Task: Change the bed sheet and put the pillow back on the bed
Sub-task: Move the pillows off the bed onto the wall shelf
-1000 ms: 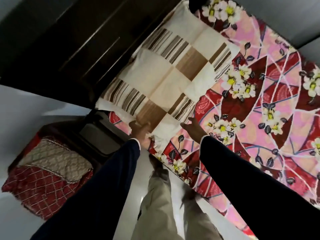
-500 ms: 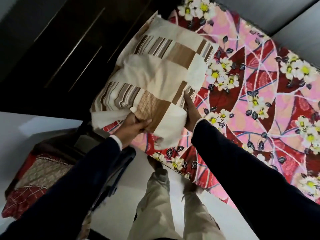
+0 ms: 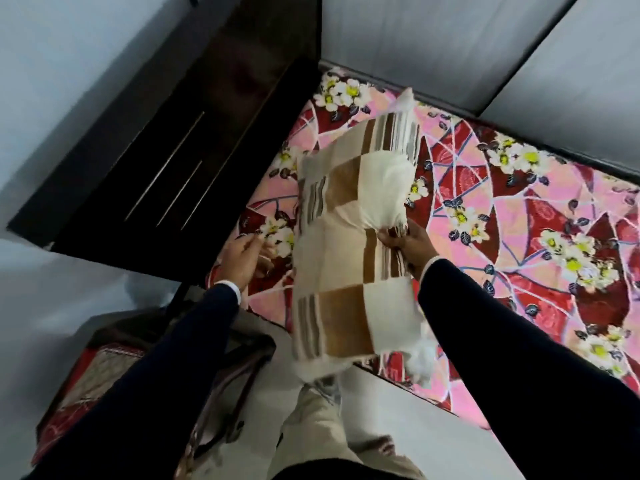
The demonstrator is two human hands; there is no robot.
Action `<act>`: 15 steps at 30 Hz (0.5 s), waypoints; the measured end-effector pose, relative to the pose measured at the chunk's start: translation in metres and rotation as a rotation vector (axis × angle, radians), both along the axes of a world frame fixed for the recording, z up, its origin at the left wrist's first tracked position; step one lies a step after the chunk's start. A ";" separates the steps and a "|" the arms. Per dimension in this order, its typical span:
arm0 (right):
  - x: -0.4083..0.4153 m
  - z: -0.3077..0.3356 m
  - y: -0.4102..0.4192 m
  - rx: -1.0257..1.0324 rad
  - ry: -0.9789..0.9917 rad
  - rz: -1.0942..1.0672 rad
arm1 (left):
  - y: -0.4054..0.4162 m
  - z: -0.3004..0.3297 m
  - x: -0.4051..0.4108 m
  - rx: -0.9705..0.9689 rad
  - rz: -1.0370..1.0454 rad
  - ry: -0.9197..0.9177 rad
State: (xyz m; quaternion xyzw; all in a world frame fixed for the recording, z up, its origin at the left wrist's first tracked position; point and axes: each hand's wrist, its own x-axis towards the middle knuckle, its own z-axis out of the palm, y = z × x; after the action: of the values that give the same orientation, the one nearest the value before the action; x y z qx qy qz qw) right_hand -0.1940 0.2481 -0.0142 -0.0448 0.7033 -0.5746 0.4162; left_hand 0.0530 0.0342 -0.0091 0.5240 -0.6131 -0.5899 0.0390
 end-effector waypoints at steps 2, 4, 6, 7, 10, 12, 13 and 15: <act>0.004 0.023 0.045 0.000 0.070 0.030 | 0.014 -0.013 -0.017 0.070 -0.017 -0.017; 0.011 0.044 0.095 -0.016 0.128 0.047 | 0.040 -0.036 -0.031 0.146 -0.061 -0.090; 0.019 0.068 0.157 -0.032 0.156 0.032 | 0.079 -0.070 -0.046 0.184 -0.118 -0.131; 0.024 0.077 0.191 -0.032 0.158 0.010 | 0.109 -0.075 -0.054 0.228 -0.138 -0.149; 0.045 0.107 0.298 -0.086 0.149 -0.084 | 0.226 -0.056 -0.075 0.451 -0.122 -0.155; 0.063 0.126 0.378 -0.143 0.138 -0.166 | 0.312 -0.032 -0.086 0.485 -0.172 -0.075; 0.072 0.132 0.409 -0.165 0.125 -0.190 | 0.344 -0.025 -0.090 0.498 -0.190 -0.020; 0.097 0.147 0.490 -0.178 0.137 -0.250 | 0.421 -0.004 -0.103 0.588 -0.234 0.040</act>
State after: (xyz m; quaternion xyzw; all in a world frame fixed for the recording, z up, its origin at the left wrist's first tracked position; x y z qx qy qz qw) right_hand -0.0975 0.7377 0.1332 -0.0330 0.6764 -0.6776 0.2868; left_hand -0.0498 0.4549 -0.0134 0.4270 -0.4716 -0.7525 -0.1704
